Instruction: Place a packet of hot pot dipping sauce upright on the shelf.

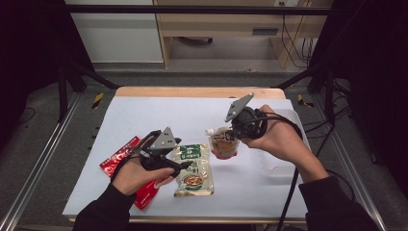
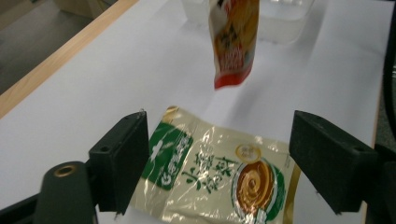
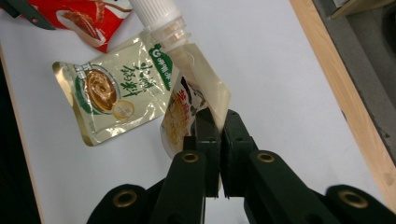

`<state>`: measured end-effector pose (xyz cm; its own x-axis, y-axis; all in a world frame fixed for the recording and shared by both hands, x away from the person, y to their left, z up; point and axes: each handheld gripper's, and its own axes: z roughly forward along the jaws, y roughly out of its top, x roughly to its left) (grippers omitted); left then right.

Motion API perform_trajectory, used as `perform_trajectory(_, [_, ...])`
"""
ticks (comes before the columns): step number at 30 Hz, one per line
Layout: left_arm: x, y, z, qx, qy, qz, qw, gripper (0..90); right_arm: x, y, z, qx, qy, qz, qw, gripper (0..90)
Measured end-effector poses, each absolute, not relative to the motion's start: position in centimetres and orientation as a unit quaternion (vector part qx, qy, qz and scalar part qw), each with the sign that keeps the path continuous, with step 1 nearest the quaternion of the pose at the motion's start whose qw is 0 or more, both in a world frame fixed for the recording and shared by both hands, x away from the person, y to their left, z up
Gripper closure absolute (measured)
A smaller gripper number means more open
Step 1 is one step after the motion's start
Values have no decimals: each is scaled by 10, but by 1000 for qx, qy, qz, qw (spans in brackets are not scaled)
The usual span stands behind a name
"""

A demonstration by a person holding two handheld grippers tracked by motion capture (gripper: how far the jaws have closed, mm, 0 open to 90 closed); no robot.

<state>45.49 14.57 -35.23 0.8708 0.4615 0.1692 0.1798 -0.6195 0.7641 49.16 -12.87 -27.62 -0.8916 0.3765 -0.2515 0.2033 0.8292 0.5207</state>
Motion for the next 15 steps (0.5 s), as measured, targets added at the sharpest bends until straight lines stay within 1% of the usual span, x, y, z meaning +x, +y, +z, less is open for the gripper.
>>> perform_trajectory(7, [454, 161, -373, 877, 207, 186, 391, 150, 500, -141, -264, 163, 937, 250, 181, 880])
perform_trajectory(15, [457, 175, -388, 870, 228, 190, 394, 140, 507, -149, -257, 162, 934, 254, 192, 880])
